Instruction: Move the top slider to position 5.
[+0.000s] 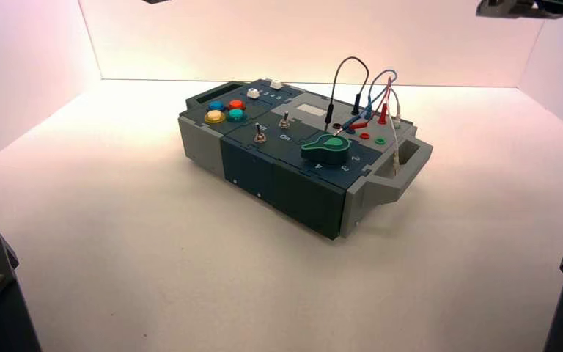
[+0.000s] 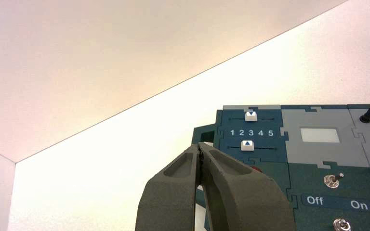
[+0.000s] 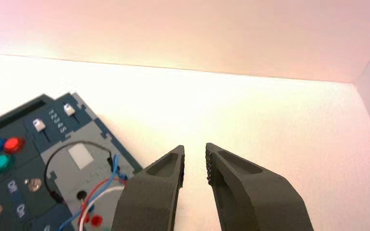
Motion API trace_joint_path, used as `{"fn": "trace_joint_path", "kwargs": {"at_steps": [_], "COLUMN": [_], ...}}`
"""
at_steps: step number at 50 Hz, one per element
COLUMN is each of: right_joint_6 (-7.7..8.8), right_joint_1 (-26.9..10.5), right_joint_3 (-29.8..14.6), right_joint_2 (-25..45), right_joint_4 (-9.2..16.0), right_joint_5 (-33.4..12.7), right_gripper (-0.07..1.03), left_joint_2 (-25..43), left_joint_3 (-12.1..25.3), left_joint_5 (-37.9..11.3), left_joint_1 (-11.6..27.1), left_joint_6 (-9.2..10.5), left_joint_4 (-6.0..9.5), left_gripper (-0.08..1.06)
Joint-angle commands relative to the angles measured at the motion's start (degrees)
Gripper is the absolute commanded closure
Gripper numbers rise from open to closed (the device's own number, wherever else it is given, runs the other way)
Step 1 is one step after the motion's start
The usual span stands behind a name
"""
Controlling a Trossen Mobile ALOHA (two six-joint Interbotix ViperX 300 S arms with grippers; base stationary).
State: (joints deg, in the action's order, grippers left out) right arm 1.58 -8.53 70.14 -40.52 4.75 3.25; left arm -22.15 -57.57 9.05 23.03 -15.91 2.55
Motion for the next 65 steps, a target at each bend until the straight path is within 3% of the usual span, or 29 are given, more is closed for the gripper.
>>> {"fn": "trace_joint_path", "kwargs": {"at_steps": [1, 8, 24, 41, 48, 57, 65], "right_joint_6": [0.0, 0.0, 0.0, 0.09, 0.79, 1.49, 2.46], "right_joint_1": [-1.85, -4.22, -5.54, -5.54, -5.54, -5.54, -6.15], "right_joint_3": [-2.64, -4.22, -9.14, -11.43, -11.78, -11.34, -13.01], "right_joint_2": [-1.14, -2.64, -6.24, -9.23, -9.49, -10.63, -11.25], "right_joint_4": [0.0, 0.09, 0.44, 1.93, 1.93, 1.93, 2.29], "right_joint_5": [-2.99, -7.38, -20.65, -32.17, -35.95, -36.21, -39.64], "right_gripper": [0.7, 0.7, 0.7, 0.7, 0.7, 0.7, 0.7], "left_joint_2": [-0.97, -0.97, -0.53, 0.26, 0.97, 2.81, 6.15], "left_joint_3": [1.32, 2.55, 11.69, 13.71, 15.91, 18.46, 21.27], "left_joint_5": [-0.7, -4.04, -20.65, -30.32, -34.1, -36.83, -40.87], "left_joint_1": [-0.18, -0.18, -0.09, -0.09, -0.09, -0.09, 0.0], "left_joint_6": [0.0, 0.09, 1.14, 0.62, -0.79, -1.49, -4.13], "left_joint_4": [0.09, 0.09, 1.05, 1.05, 0.88, 0.97, 0.97], "left_gripper": [1.0, 1.0, 1.0, 1.0, 1.0, 1.0, 1.0]}}
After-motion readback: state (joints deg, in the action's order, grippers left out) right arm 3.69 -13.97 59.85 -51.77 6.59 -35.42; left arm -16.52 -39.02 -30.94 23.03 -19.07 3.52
